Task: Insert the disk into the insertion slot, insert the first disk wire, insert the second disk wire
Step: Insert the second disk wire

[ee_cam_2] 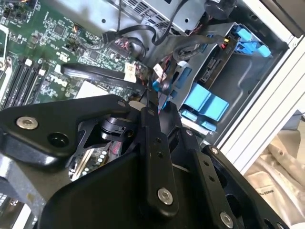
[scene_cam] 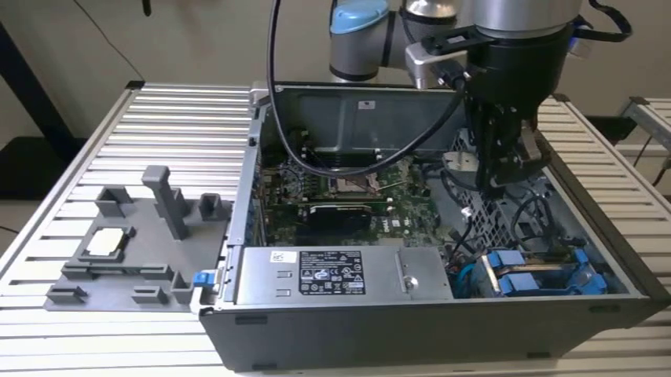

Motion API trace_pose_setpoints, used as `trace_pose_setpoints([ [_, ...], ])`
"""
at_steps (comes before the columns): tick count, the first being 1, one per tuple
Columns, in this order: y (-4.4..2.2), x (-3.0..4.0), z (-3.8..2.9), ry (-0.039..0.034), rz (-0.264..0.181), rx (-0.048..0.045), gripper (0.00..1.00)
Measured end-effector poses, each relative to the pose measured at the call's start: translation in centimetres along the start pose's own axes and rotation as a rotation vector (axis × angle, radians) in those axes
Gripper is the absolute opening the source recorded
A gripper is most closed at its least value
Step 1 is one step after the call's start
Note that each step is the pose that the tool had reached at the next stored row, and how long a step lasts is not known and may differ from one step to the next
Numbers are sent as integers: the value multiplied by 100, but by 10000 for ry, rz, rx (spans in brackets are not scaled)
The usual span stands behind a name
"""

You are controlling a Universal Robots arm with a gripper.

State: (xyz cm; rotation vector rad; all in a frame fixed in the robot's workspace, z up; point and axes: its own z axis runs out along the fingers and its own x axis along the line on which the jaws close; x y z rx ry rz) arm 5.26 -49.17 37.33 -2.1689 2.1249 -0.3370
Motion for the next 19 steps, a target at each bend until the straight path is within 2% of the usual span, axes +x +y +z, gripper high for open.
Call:
trace_pose_setpoints([
  [2, 2, -2, 15, -5, -30, 33, 27],
  [11, 4, -2, 19, -25, -114, 43, 27],
  [14, 4, -2, 19, -30, -139, 45, 24],
  [15, 4, -2, 19, -32, -147, 46, 18],
  [19, 4, -2, 19, -38, -179, 49, 16],
])
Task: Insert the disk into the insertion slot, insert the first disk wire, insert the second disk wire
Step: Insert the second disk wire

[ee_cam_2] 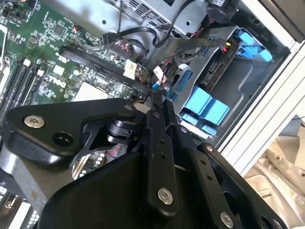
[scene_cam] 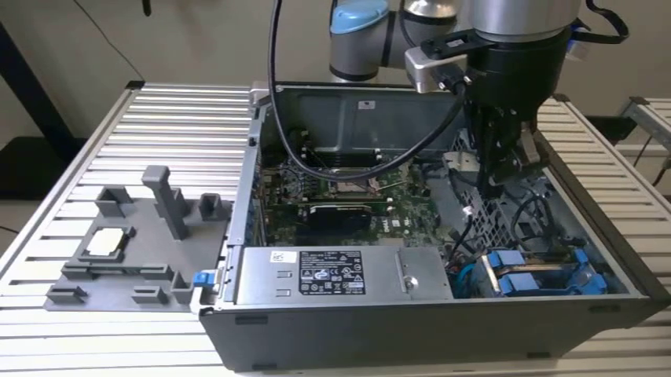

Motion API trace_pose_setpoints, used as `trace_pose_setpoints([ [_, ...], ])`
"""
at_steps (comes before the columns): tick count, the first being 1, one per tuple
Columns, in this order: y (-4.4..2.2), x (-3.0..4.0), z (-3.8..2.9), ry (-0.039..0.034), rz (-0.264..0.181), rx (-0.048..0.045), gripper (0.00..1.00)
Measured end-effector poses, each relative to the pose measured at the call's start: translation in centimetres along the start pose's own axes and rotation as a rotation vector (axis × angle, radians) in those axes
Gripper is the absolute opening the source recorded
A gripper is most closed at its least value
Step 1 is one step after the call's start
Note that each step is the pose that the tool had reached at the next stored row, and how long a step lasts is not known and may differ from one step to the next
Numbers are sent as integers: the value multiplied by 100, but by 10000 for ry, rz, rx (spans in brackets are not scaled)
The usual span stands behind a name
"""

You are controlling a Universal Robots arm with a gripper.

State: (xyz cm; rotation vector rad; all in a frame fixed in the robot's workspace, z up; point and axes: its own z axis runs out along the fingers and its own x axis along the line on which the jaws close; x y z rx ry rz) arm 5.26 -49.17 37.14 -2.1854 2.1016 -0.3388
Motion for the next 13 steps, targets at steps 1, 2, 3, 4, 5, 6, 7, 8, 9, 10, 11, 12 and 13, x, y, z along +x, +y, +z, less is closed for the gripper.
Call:
trace_pose_setpoints([
  [1, 0, 0, 0, -2, -10, 1, 16],
  [2, 0, 0, 0, -4, -17, 1, 16],
  [3, 0, 0, 0, -6, -26, 3, 16],
  [4, 0, 0, 0, -7, -34, 3, 16],
  [5, 0, 0, 0, -10, -42, 4, 16],
  [6, 0, 0, 0, -12, -50, 5, 16],
  [7, 0, 0, 0, -13, -59, 6, 16],
  [8, 0, 0, 0, -14, -61, 5, 16],
  [9, 0, 1, 0, -14, -61, 5, 16],
  [10, -1, 5, 1, -14, -61, 2, 16],
  [11, -8, 13, 3, -15, -63, -18, 16],
  [12, -19, 31, 7, -16, -66, -52, 16],
  [13, -30, 55, 13, -20, -70, -93, 16],
])
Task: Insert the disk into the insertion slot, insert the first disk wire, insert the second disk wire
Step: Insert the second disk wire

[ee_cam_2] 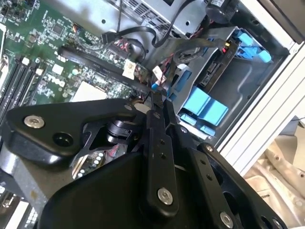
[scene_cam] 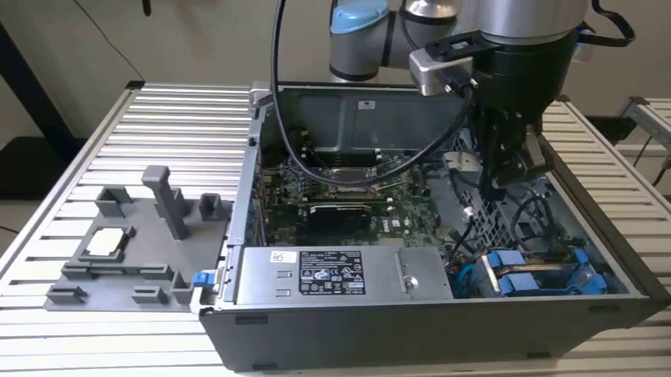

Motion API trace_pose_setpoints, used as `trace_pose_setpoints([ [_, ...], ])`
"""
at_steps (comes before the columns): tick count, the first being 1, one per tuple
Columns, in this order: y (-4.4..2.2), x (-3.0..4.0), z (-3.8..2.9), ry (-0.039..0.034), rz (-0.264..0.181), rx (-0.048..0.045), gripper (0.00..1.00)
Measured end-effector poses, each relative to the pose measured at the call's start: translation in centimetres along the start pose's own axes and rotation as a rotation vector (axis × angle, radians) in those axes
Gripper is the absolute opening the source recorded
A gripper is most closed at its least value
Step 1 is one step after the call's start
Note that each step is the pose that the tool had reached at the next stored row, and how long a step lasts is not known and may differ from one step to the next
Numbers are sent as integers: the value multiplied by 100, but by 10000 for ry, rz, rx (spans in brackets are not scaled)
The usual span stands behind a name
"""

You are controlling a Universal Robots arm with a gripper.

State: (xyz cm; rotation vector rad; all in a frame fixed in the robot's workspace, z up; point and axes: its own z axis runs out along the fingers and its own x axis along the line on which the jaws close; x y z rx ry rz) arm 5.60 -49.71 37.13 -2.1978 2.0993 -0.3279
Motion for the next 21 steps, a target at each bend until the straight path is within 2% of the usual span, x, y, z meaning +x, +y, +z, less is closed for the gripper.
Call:
trace_pose_setpoints([
  [9, -106, 236, 51, -22, -37, -415, 16],
  [17, -289, 379, 116, -40, -65, -728, 16],
  [21, -348, 461, 141, -50, -78, -891, 16],
])
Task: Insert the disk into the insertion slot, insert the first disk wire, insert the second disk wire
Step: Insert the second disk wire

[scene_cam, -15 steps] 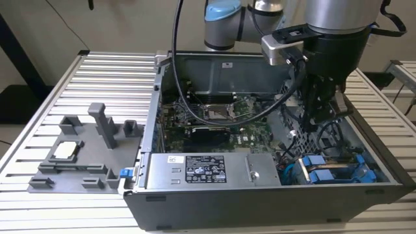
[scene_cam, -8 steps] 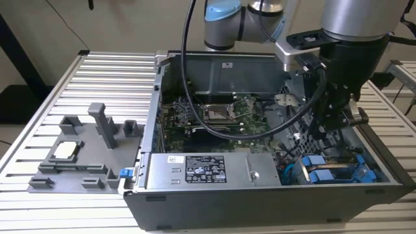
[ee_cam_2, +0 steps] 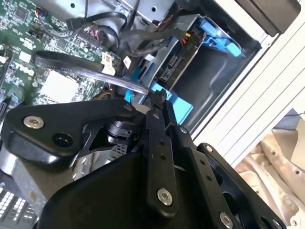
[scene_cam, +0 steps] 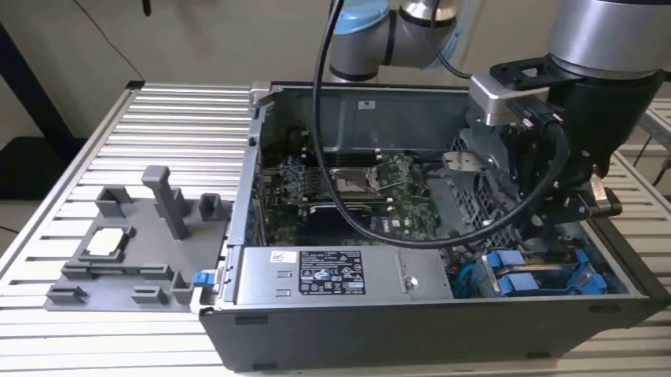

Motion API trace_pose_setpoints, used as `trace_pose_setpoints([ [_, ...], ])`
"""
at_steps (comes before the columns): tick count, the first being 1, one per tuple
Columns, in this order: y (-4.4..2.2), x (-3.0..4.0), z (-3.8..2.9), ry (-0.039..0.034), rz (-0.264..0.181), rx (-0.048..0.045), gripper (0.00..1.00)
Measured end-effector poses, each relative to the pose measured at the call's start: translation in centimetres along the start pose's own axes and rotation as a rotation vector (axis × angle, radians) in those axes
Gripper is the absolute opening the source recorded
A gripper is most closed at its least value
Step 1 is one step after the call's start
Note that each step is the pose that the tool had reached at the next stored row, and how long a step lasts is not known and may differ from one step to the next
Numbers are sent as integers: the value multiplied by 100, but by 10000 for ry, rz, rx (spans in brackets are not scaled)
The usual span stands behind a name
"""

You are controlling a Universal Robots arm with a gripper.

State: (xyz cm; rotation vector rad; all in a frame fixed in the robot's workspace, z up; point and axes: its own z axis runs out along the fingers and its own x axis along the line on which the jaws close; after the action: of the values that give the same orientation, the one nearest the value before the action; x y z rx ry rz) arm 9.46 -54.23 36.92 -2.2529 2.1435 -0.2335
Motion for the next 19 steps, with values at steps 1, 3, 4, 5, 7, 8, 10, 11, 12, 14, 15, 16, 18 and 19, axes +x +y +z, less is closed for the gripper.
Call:
trace_pose_setpoints([
  [1, -15, 21, 5, -2, -4, -40, 16],
  [3, -41, 64, 13, -6, -11, -121, 16],
  [4, -55, 86, 18, -9, -15, -161, 16],
  [5, -69, 106, 22, -11, -18, -199, 16],
  [7, -95, 149, 31, -13, -24, -275, 16],
  [8, -107, 169, 36, -16, -27, -309, 16],
  [10, -136, 210, 45, -20, -33, -381, 16],
  [11, -145, 222, 48, -23, -35, -413, 16],
  [12, -151, 224, 48, -23, -34, -440, 16],
  [14, -153, 225, 51, -81, -26, -440, 16],
  [15, -154, 225, 53, -229, -7, -432, 16],
  [16, -155, 224, 54, -407, 16, -424, 16],
  [18, -157, 225, 56, -762, 66, -409, 16],
  [19, -159, 226, 58, -947, 93, -401, 16],
])
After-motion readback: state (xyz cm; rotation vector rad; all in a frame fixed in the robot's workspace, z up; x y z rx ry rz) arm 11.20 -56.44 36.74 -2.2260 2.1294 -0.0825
